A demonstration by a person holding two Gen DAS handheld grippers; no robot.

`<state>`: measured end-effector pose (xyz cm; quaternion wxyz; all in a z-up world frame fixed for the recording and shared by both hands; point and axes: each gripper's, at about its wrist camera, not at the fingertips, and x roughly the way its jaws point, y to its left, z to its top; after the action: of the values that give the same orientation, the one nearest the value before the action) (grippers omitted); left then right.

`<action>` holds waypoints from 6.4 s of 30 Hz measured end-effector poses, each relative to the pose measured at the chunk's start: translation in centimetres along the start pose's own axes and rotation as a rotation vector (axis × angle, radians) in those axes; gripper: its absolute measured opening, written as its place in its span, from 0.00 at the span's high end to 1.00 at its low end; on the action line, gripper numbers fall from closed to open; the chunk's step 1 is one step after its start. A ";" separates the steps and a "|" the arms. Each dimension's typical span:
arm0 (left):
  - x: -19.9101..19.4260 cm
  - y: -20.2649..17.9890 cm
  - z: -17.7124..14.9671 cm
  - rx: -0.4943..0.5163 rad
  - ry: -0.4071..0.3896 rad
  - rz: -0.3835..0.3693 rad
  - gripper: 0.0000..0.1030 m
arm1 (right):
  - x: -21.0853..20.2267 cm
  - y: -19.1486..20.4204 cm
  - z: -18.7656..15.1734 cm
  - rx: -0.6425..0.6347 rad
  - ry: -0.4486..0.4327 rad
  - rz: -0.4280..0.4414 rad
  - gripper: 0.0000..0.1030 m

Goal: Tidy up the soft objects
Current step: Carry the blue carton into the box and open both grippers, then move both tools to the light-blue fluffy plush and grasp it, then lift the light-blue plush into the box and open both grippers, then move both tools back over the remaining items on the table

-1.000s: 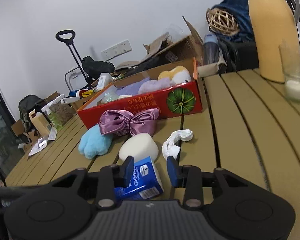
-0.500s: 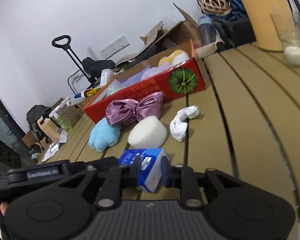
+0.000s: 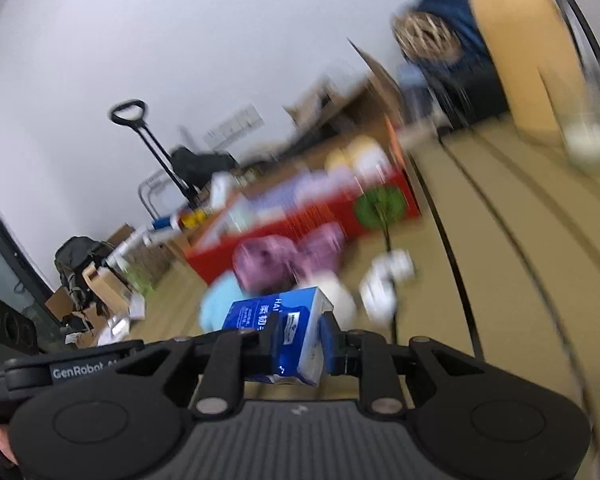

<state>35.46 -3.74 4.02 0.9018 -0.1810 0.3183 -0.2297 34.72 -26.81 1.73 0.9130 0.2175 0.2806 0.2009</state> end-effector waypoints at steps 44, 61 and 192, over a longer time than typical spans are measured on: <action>10.0 8.7 24.3 0.104 0.071 0.323 0.52 | 24.4 1.7 25.5 -0.143 0.228 -0.180 0.74; -12.3 -0.3 1.9 0.396 -0.270 0.369 0.17 | -1.3 7.2 10.2 -0.354 0.023 -0.087 0.44; -18.4 -2.3 -3.4 0.305 -0.421 0.423 0.00 | -8.5 10.0 4.4 -0.418 -0.302 -0.227 0.12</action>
<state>19.86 3.49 11.65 0.9921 -0.0174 0.1174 -0.0400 28.44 -24.00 13.77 0.9862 0.0193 0.1163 0.1161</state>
